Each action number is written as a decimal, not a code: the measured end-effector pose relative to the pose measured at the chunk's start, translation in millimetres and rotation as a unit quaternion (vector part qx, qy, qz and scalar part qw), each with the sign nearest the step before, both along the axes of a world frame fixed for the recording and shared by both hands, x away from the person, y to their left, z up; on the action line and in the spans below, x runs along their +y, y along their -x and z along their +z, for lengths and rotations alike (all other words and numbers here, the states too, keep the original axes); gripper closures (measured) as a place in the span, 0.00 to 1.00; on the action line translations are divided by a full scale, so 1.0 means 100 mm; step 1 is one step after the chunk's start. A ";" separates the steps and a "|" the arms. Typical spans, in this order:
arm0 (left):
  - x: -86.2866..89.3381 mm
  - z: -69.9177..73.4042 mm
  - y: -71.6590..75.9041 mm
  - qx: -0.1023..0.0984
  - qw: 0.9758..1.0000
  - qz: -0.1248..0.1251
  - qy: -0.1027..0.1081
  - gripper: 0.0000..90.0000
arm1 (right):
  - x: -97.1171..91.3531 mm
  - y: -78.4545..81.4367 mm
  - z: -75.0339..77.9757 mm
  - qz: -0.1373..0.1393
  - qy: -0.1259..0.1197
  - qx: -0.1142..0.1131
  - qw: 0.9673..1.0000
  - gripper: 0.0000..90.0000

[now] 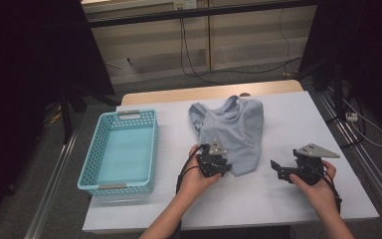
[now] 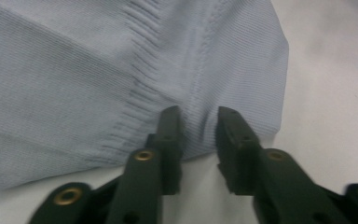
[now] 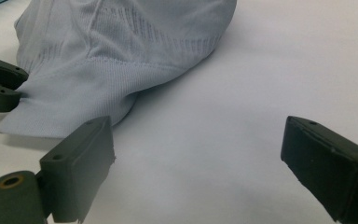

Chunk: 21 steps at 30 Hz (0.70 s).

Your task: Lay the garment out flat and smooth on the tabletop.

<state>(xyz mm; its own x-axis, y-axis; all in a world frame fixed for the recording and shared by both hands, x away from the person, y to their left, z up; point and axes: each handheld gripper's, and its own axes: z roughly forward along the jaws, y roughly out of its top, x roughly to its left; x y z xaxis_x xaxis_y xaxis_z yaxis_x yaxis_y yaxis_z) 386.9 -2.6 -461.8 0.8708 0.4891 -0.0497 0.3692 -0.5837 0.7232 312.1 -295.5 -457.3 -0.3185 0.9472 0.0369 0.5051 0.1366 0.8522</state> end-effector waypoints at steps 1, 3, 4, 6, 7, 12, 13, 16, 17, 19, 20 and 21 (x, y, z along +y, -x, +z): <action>0.00 0.00 0.00 0.000 1.000 0.000 0.000 0.87 | 0.00 0.00 0.00 0.001 0.000 0.000 1.000 0.10; -0.01 0.01 -0.01 0.005 1.000 0.006 0.001 0.92 | 0.02 -0.01 0.00 0.002 -0.001 0.001 1.000 0.10; -0.01 0.01 -0.01 0.005 1.000 0.006 0.001 0.94 | 0.02 -0.01 0.00 0.003 -0.001 0.001 1.000 0.10; 0.02 0.01 -0.02 0.024 0.999 0.015 0.014 0.95 | 0.03 -0.01 -0.01 0.005 -0.001 0.001 1.000 0.10; 0.04 0.03 -0.03 0.033 0.999 0.017 0.020 0.96 | 0.04 -0.01 -0.01 0.005 -0.002 0.003 1.000 0.10; 0.21 0.22 -0.06 0.050 0.997 0.034 0.056 0.96 | 0.06 -0.02 -0.01 0.011 -0.003 0.002 1.000 0.10; 0.21 0.22 -0.06 0.050 0.997 0.034 0.056 0.96 | 0.06 -0.02 -0.01 0.011 -0.003 0.002 1.000 0.10; 0.33 0.34 -0.05 0.049 0.995 0.044 0.073 0.96 | 0.13 -0.06 -0.03 0.023 -0.002 0.006 1.000 0.10; 0.36 0.36 -0.05 0.048 0.995 0.045 0.075 0.96 | 0.16 -0.07 -0.03 0.027 -0.001 0.008 1.000 0.10; 0.42 0.38 -0.04 0.050 0.994 0.050 0.079 0.97 | 0.23 -0.09 -0.03 0.038 -0.001 0.006 0.999 0.10; 0.45 0.39 -0.04 0.048 0.994 0.055 0.081 0.97 | 0.26 -0.10 -0.03 0.044 0.002 0.006 0.999 0.10; 0.45 0.39 -0.04 0.048 0.994 0.055 0.081 0.97 | 0.29 -0.11 -0.03 0.047 0.003 0.005 0.999 0.10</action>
<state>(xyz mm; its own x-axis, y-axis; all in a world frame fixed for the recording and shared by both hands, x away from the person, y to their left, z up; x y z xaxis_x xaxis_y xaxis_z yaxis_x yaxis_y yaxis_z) 390.8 42.4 -422.8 0.8003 0.5593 -0.2160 0.4960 -0.4153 0.7625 322.9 -266.7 -460.4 -0.4064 0.9130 0.0351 0.4989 0.1895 0.8457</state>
